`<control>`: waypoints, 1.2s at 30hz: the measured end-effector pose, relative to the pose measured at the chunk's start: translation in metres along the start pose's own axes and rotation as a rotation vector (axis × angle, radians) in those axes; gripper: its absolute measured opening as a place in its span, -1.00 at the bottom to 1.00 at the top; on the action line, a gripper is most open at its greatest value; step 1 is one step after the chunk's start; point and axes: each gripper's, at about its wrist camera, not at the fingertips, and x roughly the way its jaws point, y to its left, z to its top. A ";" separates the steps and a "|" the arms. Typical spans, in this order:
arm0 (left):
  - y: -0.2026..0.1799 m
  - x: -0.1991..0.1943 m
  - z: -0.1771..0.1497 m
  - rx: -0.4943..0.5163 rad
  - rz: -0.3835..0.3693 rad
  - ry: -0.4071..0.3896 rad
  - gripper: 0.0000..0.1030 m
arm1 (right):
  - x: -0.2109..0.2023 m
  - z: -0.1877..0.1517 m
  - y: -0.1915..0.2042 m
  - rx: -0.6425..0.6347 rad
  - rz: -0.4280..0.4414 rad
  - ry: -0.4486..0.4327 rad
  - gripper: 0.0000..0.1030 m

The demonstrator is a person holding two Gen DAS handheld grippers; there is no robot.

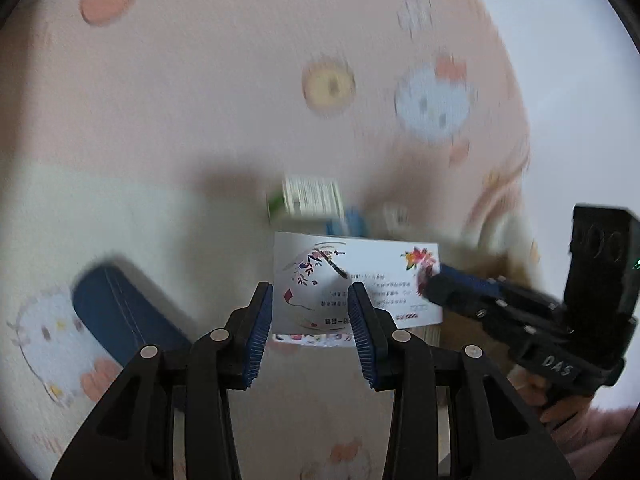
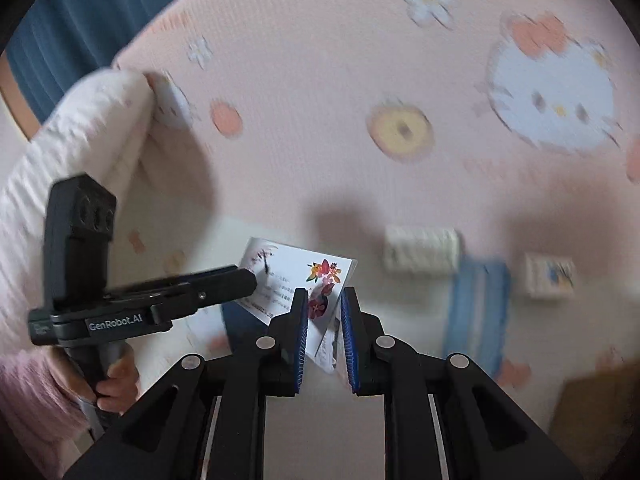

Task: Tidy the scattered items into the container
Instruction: 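Close the left gripper on the flower card and lift it, then lower the flower card onto the sheet and open the left gripper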

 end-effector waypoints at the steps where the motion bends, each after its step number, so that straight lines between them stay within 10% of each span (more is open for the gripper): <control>1: 0.000 0.003 -0.009 -0.004 -0.008 0.021 -0.20 | -0.004 -0.013 -0.008 0.000 -0.002 0.018 -0.73; 12: -0.042 0.083 -0.047 0.061 -0.012 0.206 -0.20 | 0.030 -0.114 -0.069 0.205 -0.002 0.275 -0.73; 26: -0.083 0.063 -0.072 0.181 -0.002 0.261 -0.20 | -0.013 -0.127 -0.067 0.172 0.012 0.280 -0.73; 36: -0.041 0.136 -0.073 0.113 0.076 0.345 -0.20 | 0.042 -0.131 -0.081 0.080 -0.012 0.287 -0.73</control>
